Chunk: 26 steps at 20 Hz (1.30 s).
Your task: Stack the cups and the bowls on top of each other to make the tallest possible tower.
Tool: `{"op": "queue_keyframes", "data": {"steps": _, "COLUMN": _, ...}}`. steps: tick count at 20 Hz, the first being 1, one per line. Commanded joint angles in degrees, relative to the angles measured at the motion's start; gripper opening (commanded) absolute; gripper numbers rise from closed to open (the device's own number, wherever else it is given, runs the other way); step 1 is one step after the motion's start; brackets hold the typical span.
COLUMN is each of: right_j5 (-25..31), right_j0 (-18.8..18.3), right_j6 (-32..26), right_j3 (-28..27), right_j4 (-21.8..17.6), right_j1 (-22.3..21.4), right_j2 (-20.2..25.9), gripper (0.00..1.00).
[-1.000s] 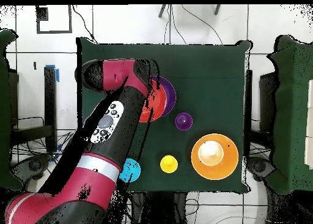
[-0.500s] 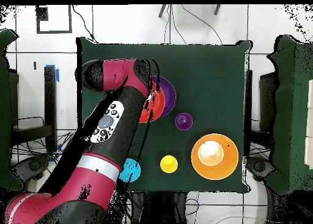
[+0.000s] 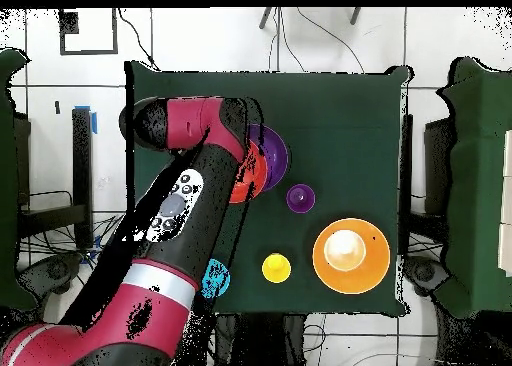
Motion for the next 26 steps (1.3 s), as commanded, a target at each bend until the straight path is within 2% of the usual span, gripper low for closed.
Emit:
{"op": "queue_keyframes", "data": {"steps": 1, "right_j5": 2.2, "right_j0": -0.9, "right_j6": -3.5, "right_j3": 5.7, "right_j4": -1.1, "right_j1": -7.6, "right_j2": 8.9, "gripper": 1.0}}
{"op": "queue_keyframes", "data": {"steps": 6, "right_j5": 4.5, "right_j0": -1.6, "right_j6": -4.9, "right_j3": 6.7, "right_j4": -1.2, "right_j1": -10.5, "right_j2": 10.0, "gripper": 1.0}}
{"op": "queue_keyframes", "data": {"steps": 14, "right_j5": 0.1, "right_j0": -2.6, "right_j6": -5.5, "right_j3": 6.2, "right_j4": -3.4, "right_j1": -9.9, "right_j2": 10.8, "gripper": 1.0}}
{"op": "queue_keyframes", "data": {"steps": 26, "right_j5": -2.1, "right_j0": -3.1, "right_j6": -5.6, "right_j3": 6.7, "right_j4": -4.4, "right_j1": -10.2, "right_j2": 12.1, "gripper": 1.0}}
